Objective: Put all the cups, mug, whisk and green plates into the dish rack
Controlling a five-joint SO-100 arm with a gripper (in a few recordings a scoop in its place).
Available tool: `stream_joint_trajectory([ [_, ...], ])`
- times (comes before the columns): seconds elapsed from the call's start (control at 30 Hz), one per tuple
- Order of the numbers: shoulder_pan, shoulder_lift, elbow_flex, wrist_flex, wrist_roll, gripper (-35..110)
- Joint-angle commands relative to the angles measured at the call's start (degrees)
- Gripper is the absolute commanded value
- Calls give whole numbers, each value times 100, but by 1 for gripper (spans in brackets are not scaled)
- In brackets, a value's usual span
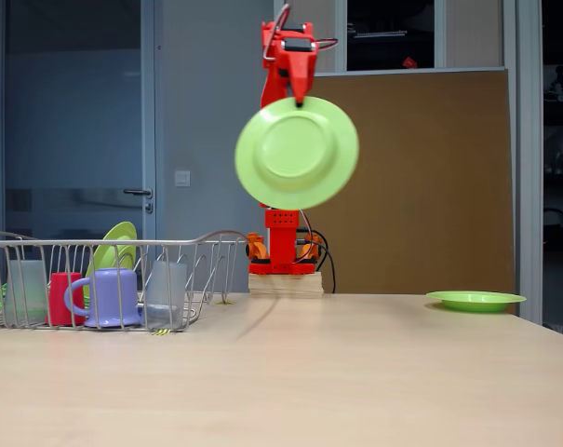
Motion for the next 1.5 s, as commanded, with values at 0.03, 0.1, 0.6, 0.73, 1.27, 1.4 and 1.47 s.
stream_joint_trajectory([
  [0.03, 914, 817, 475, -185, -62, 0],
  [0.1, 1371, 976, 729, -211, 229, 0],
  [0.6, 3647, 2109, 3806, -1371, 642, 0],
  [0.73, 3990, 2391, 4588, -1758, 615, 0],
  [1.27, 4649, 2285, 4975, -2101, 97, 0],
  [1.4, 4658, 2268, 5098, -2162, 141, 0],
  [1.47, 4658, 2268, 5256, -2250, 220, 0],
])
